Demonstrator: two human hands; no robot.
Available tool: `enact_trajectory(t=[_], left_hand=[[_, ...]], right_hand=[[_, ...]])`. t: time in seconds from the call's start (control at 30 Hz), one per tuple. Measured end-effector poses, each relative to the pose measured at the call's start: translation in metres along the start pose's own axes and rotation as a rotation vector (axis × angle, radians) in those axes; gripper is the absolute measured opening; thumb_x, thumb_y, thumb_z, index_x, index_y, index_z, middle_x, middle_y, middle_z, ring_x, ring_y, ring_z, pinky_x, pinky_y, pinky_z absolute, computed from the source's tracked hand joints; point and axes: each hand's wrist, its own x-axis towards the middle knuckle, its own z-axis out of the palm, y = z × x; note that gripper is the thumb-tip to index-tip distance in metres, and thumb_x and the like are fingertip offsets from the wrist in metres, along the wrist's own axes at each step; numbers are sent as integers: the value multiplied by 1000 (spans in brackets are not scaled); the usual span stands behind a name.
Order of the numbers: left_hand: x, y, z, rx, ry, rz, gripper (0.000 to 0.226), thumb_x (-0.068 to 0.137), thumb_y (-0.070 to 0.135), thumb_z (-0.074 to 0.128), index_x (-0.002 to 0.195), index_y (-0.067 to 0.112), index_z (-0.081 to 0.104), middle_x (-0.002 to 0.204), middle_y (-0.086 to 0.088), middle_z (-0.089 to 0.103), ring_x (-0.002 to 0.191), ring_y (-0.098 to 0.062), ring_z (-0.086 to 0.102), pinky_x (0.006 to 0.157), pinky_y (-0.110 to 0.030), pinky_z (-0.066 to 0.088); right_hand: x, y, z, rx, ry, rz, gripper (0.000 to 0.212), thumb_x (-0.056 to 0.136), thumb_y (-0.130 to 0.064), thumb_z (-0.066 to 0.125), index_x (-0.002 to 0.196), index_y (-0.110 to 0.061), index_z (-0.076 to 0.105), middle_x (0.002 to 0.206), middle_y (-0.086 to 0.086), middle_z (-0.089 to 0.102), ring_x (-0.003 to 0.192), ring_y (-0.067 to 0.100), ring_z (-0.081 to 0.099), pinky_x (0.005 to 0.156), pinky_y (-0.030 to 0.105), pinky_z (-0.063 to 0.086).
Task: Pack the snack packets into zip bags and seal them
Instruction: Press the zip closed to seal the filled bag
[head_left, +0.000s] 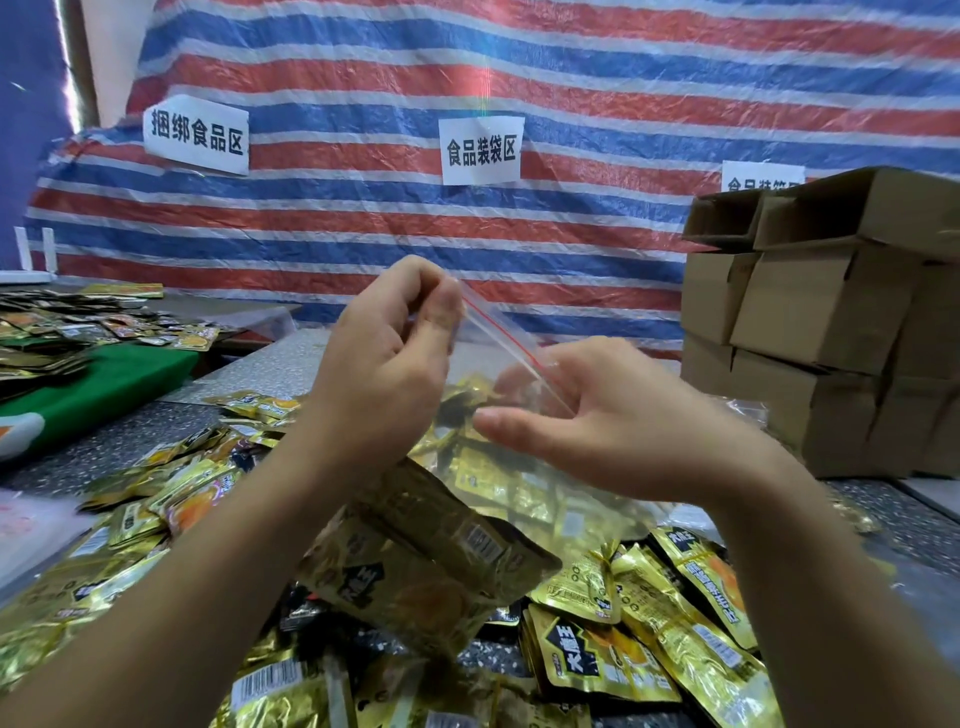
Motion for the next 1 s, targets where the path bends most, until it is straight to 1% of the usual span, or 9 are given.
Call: enact_trajectory(t=[0.13, 0.23, 0.3, 0.37, 0.47, 0.6, 0.7, 0.83, 1.0], left_hand=[[-3, 2, 6, -125, -80, -9, 25, 102, 30, 45, 84, 14, 51, 60, -2, 43, 49, -21, 36, 44, -34, 31], [-4, 0, 9, -90, -80, -19, 24, 101, 32, 44, 89, 14, 55, 60, -1, 44, 49, -16, 37, 44, -33, 32], [-3, -1, 10, 0, -19, -47, 28, 98, 41, 42, 99, 19, 58, 68, 6, 55, 57, -12, 50, 52, -34, 41], [-3, -3, 9, 104, 37, -75, 41, 96, 51, 36, 118, 22, 55, 93, 10, 62, 84, -4, 60, 72, -25, 48], [-3, -5, 7, 189, 89, -95, 53, 96, 57, 29, 136, 25, 45, 121, 5, 58, 113, -5, 54, 92, -22, 42], [-6, -4, 10, 221, 68, -91, 48, 100, 54, 29, 136, 26, 45, 120, 6, 55, 112, -11, 54, 92, -29, 45], [-9, -4, 14, 234, 12, -88, 45, 100, 53, 30, 134, 28, 44, 115, 11, 54, 105, -9, 58, 86, -30, 48], [-9, -7, 16, 234, -28, -87, 34, 103, 45, 37, 131, 30, 47, 107, 19, 54, 94, -5, 63, 74, -23, 49], [-13, -4, 19, 254, -92, -96, 31, 96, 46, 39, 117, 29, 55, 92, 16, 62, 76, -5, 65, 69, -33, 56]], right_hand=[[3, 3, 9, 77, -277, 157, 43, 88, -54, 64, 116, -23, 68, 80, -2, 74, 61, 11, 68, 58, 31, 58], [9, 8, 22, 111, -344, 205, 16, 99, -26, 59, 107, -20, 71, 72, -1, 75, 46, 10, 61, 50, 26, 54], [15, 14, 32, 188, -269, 240, 20, 98, -12, 54, 95, -17, 73, 64, 1, 73, 44, 13, 57, 44, 23, 48], [19, 26, 38, 289, -141, 340, 25, 96, -4, 51, 89, -13, 74, 55, -2, 68, 42, 11, 54, 41, 20, 43], [21, 52, 37, 577, 131, 530, 20, 99, -15, 58, 85, -10, 71, 51, -7, 61, 42, 4, 52, 45, 20, 41], [21, 86, 24, 1022, 644, 590, 17, 102, -18, 52, 94, -10, 65, 61, -3, 66, 47, 6, 59, 44, 22, 49], [20, 122, 14, 1214, 976, 727, 17, 104, -24, 51, 109, -10, 60, 86, 7, 70, 57, 11, 67, 48, 24, 53], [8, 162, 24, 1230, 848, 982, 21, 103, -9, 44, 122, -7, 51, 117, 15, 59, 97, 25, 64, 67, 32, 55], [-1, 170, 44, 1331, 766, 1020, 39, 105, -7, 39, 143, -3, 36, 128, 29, 51, 103, 37, 59, 90, 44, 53]])
